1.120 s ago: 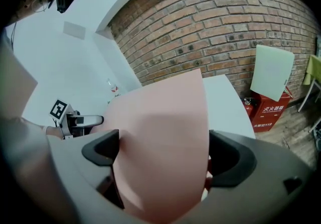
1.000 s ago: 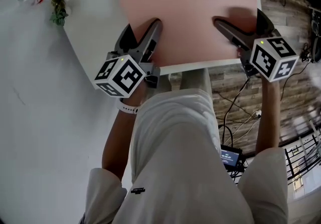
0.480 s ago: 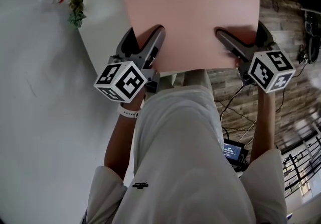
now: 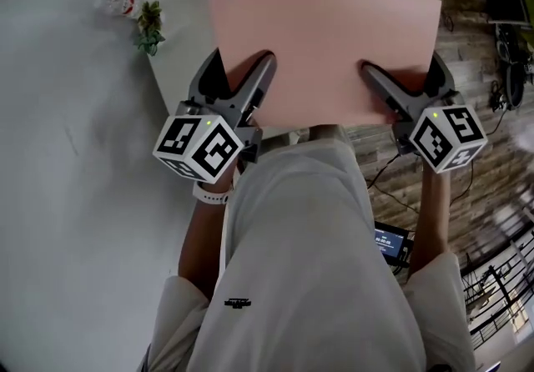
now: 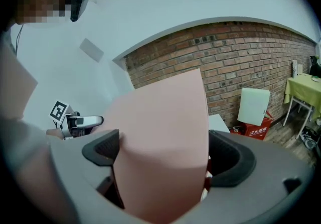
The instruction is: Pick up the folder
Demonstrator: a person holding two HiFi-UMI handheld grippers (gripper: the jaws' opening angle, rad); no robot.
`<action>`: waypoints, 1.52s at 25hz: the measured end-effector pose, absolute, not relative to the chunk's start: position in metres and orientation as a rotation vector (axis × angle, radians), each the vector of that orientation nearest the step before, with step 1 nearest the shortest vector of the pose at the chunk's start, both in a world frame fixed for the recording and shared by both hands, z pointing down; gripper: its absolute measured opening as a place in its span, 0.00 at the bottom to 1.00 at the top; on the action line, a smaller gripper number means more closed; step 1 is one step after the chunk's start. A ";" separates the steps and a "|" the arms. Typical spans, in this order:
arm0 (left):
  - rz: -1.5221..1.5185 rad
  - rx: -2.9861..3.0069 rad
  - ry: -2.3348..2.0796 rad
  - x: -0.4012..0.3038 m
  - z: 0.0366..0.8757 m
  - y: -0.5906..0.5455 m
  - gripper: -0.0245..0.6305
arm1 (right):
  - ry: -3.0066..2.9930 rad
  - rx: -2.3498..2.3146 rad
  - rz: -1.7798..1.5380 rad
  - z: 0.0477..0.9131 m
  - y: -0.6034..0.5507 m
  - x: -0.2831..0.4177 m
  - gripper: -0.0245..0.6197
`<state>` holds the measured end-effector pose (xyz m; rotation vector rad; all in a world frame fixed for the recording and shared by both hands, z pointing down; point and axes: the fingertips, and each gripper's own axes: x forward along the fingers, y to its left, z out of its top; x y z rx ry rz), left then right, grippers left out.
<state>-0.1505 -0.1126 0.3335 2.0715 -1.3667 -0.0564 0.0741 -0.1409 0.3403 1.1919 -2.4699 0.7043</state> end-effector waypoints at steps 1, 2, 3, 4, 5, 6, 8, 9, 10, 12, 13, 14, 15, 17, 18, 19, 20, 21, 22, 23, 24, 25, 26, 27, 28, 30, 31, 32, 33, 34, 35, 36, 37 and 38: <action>-0.054 2.088 -1.367 -0.152 0.327 -0.112 0.60 | -2.479 1.205 0.699 0.335 -0.139 0.073 0.90; -0.053 2.103 -1.368 -0.152 0.320 -0.111 0.60 | -2.487 1.218 0.694 0.330 -0.137 0.073 0.90; -0.053 2.117 -1.368 -0.153 0.313 -0.110 0.60 | -2.494 1.228 0.688 0.324 -0.134 0.073 0.90; -0.055 2.132 -1.368 -0.154 0.306 -0.108 0.60 | -2.503 1.238 0.680 0.317 -0.132 0.072 0.90; -0.059 2.148 -1.370 -0.155 0.299 -0.107 0.60 | -2.513 1.248 0.667 0.310 -0.130 0.071 0.90; -0.065 2.165 -1.373 -0.156 0.291 -0.106 0.60 | -2.526 1.259 0.649 0.303 -0.128 0.070 0.90; -0.081 2.197 -1.379 -0.159 0.278 -0.103 0.60 | -2.552 1.282 0.609 0.289 -0.124 0.067 0.90; -0.089 2.211 -1.381 -0.161 0.272 -0.100 0.60 | -2.563 1.291 0.593 0.283 -0.120 0.065 0.90; -0.097 2.225 -1.383 -0.163 0.266 -0.096 0.60 | -2.573 1.298 0.578 0.277 -0.116 0.063 0.90; -0.116 2.250 -1.386 -0.167 0.255 -0.089 0.60 | -2.593 1.308 0.551 0.266 -0.109 0.059 0.90; -0.124 2.260 -1.388 -0.169 0.249 -0.086 0.60 | -2.600 1.312 0.538 0.261 -0.106 0.057 0.90; -0.130 2.268 -1.390 -0.170 0.244 -0.084 0.60 | -2.606 1.316 0.525 0.256 -0.104 0.055 0.90; -0.136 2.273 -1.393 -0.173 0.240 -0.081 0.60 | -2.613 1.318 0.511 0.251 -0.102 0.054 0.90; -0.156 2.288 -1.399 -0.176 0.232 -0.079 0.60 | -2.627 1.322 0.474 0.242 -0.099 0.051 0.90; -0.168 2.297 -1.400 -0.176 0.229 -0.077 0.60 | -2.633 1.326 0.454 0.237 -0.098 0.050 0.90; -0.179 2.306 -1.397 -0.177 0.226 -0.076 0.60 | -2.636 1.333 0.437 0.233 -0.096 0.050 0.90; -0.187 2.316 -1.389 -0.176 0.224 -0.074 0.60 | -2.635 1.344 0.424 0.229 -0.093 0.051 0.90; -0.194 2.325 -1.381 -0.174 0.222 -0.072 0.60 | -2.632 1.356 0.414 0.226 -0.089 0.053 0.90; -0.199 2.335 -1.374 -0.173 0.219 -0.070 0.60 | -2.629 1.367 0.405 0.223 -0.085 0.054 0.90; -0.204 2.344 -1.369 -0.173 0.217 -0.068 0.60 | -2.629 1.377 0.397 0.221 -0.082 0.055 0.90; -0.208 2.352 -1.366 -0.173 0.215 -0.066 0.60 | -2.630 1.385 0.388 0.219 -0.079 0.054 0.90; -0.210 2.359 -1.366 -0.174 0.213 -0.064 0.60 | -2.634 1.389 0.380 0.218 -0.076 0.054 0.90; -0.214 2.365 -1.367 -0.175 0.211 -0.062 0.60 | -2.639 1.392 0.372 0.216 -0.075 0.053 0.90; -0.217 2.370 -1.370 -0.176 0.210 -0.062 0.60 | -2.644 1.393 0.363 0.214 -0.075 0.051 0.90; -0.220 2.374 -1.372 -0.177 0.209 -0.061 0.60 | -2.649 1.394 0.355 0.213 -0.074 0.051 0.90; -0.227 2.382 -1.369 -0.178 0.207 -0.060 0.60 | -2.653 1.398 0.344 0.211 -0.073 0.050 0.90; -0.232 2.385 -1.365 -0.178 0.207 -0.060 0.60 | -2.654 1.401 0.340 0.211 -0.072 0.049 0.90; -0.236 2.389 -1.362 -0.178 0.207 -0.059 0.60 | -2.654 1.405 0.335 0.210 -0.070 0.049 0.90; -0.239 2.392 -1.361 -0.178 0.207 -0.058 0.60 | -2.656 1.406 0.330 0.210 -0.069 0.049 0.90; -0.240 2.395 -1.361 -0.178 0.207 -0.056 0.60 | -2.658 1.407 0.327 0.210 -0.067 0.049 0.90; -0.240 2.397 -1.361 -0.178 0.207 -0.053 0.60 | -2.659 1.407 0.326 0.211 -0.064 0.049 0.90; -0.237 2.398 -1.357 -0.178 0.209 -0.051 0.60 | -2.660 1.408 0.328 0.213 -0.062 0.050 0.90; -0.233 2.401 -1.351 -0.177 0.211 -0.050 0.60 | -2.660 1.413 0.330 0.216 -0.060 0.051 0.90; -0.228 2.405 -1.344 -0.176 0.213 -0.050 0.60 | -2.660 1.420 0.333 0.218 -0.058 0.052 0.90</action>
